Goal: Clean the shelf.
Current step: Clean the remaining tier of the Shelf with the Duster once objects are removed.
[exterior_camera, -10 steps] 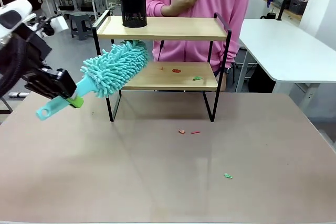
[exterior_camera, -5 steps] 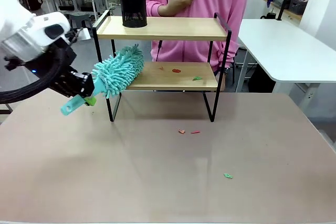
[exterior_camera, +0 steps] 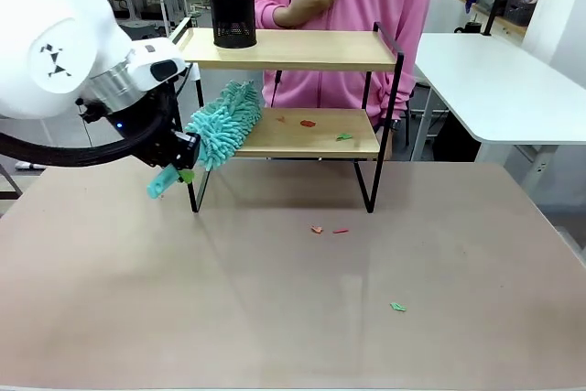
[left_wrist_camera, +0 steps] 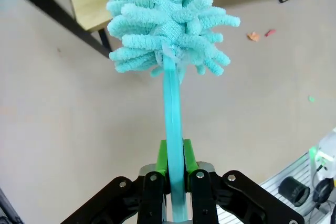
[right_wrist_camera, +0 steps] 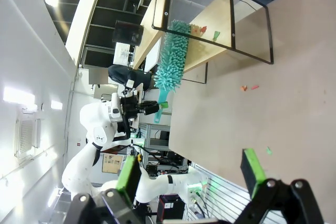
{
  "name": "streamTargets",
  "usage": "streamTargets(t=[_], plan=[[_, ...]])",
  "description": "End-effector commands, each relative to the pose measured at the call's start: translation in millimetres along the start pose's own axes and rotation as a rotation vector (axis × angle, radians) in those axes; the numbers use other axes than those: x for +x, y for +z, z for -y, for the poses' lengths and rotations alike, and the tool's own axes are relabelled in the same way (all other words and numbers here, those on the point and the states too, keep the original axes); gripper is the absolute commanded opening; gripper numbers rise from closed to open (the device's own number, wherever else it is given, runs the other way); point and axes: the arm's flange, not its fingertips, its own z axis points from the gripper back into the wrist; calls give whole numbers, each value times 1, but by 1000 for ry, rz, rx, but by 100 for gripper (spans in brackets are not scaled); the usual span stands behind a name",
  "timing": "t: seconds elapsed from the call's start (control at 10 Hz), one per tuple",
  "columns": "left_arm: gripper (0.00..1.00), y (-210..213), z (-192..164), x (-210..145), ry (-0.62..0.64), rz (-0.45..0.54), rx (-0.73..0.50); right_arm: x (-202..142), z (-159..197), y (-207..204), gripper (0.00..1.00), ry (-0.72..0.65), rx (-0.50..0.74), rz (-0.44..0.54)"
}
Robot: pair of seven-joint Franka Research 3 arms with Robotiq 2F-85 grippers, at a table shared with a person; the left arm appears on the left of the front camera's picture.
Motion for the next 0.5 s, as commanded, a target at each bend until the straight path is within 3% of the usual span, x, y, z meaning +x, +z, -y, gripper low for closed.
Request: streamTargets(t=[0.0, 0.4], plan=[[12, -1, 15, 14, -10, 13, 9, 3, -1, -2, 100, 25, 25, 14], [12, -20, 53, 30, -103, -5, -15, 3, -1, -2, 100, 25, 25, 14]])
